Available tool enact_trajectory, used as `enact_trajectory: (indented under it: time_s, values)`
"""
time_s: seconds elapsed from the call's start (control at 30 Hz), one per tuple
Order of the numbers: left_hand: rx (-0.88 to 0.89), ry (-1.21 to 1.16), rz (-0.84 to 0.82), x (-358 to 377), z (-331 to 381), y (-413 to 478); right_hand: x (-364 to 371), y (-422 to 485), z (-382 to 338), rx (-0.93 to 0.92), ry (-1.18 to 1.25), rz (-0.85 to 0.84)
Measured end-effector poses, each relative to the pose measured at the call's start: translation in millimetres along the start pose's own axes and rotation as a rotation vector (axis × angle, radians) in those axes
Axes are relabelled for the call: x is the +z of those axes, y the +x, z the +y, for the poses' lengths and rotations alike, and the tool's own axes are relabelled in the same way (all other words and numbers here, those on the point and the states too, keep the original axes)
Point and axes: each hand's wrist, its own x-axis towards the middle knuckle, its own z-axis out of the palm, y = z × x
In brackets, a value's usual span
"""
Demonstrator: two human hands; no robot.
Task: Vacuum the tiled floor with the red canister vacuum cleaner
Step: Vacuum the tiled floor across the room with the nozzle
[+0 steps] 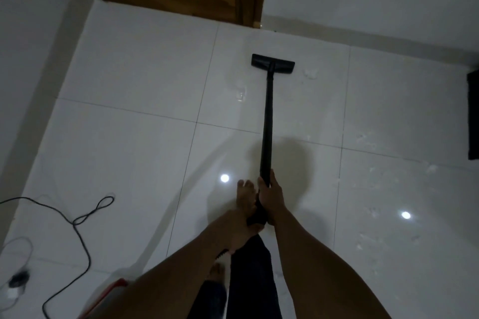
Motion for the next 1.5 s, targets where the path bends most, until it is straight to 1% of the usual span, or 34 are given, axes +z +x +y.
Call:
enact_trajectory:
  time_s: [0.13, 0.27, 0.37, 0.43, 0.6, 0.7, 0.8, 0.97, 1.07, 1.17, 1.3, 1.4, 1.5]
  values:
    - [-0.005, -0.040, 0.011, -46.0, 33.5, 32.7, -9.6, 45.8, -50.4, 0.027, -0.015, 0.004]
    - [-0.014, -0.069, 0.057, -80.4, 58.2, 65.0, -17.6, 84.0, -91.9, 0.045, 0.041, -0.004]
    - [-0.016, -0.039, 0.063, -103.3, 63.9, 85.4, -16.2, 106.9, -115.4, 0.054, 0.048, 0.001]
    - [-0.050, -0.039, 0.060, -115.5, 63.8, 94.2, -13.0, 115.7, -127.2, 0.052, 0.033, 0.014]
    - [-0.074, 0.050, 0.035, -130.1, 65.7, 105.9, -2.3, 130.3, -126.9, 0.048, -0.035, 0.026]
    - [-0.108, 0.041, 0.030, -127.9, 62.0, 108.6, -0.3, 131.2, -122.8, 0.020, -0.073, 0.052]
    - [-0.062, 0.044, 0.065, -125.2, 57.3, 107.2, -2.3, 126.8, -129.4, 0.021, -0.063, 0.050]
    - [0.011, -0.011, 0.108, -129.0, 54.6, 93.7, -0.7, 110.0, -144.1, 0.002, -0.059, 0.081]
    - [0.047, -0.032, 0.115, -124.1, 48.9, 73.6, 6.5, 93.0, -137.1, -0.016, -0.060, 0.104]
    - [0.094, -0.017, 0.118, -105.6, 32.2, 44.8, 13.4, 62.1, -114.0, -0.050, -0.028, 0.108]
    - [0.094, 0.009, 0.108, -67.1, -0.1, 4.4, 23.4, 10.2, -76.6, -0.109, -0.089, 0.146]
    - [0.084, 0.047, 0.102, -33.1, -14.9, -49.3, 28.9, -51.9, -48.2, -0.161, -0.068, 0.159]
    - [0.106, 0.084, 0.098, 2.2, -32.1, -102.4, 31.4, -109.2, -14.0, -0.173, -0.027, 0.166]
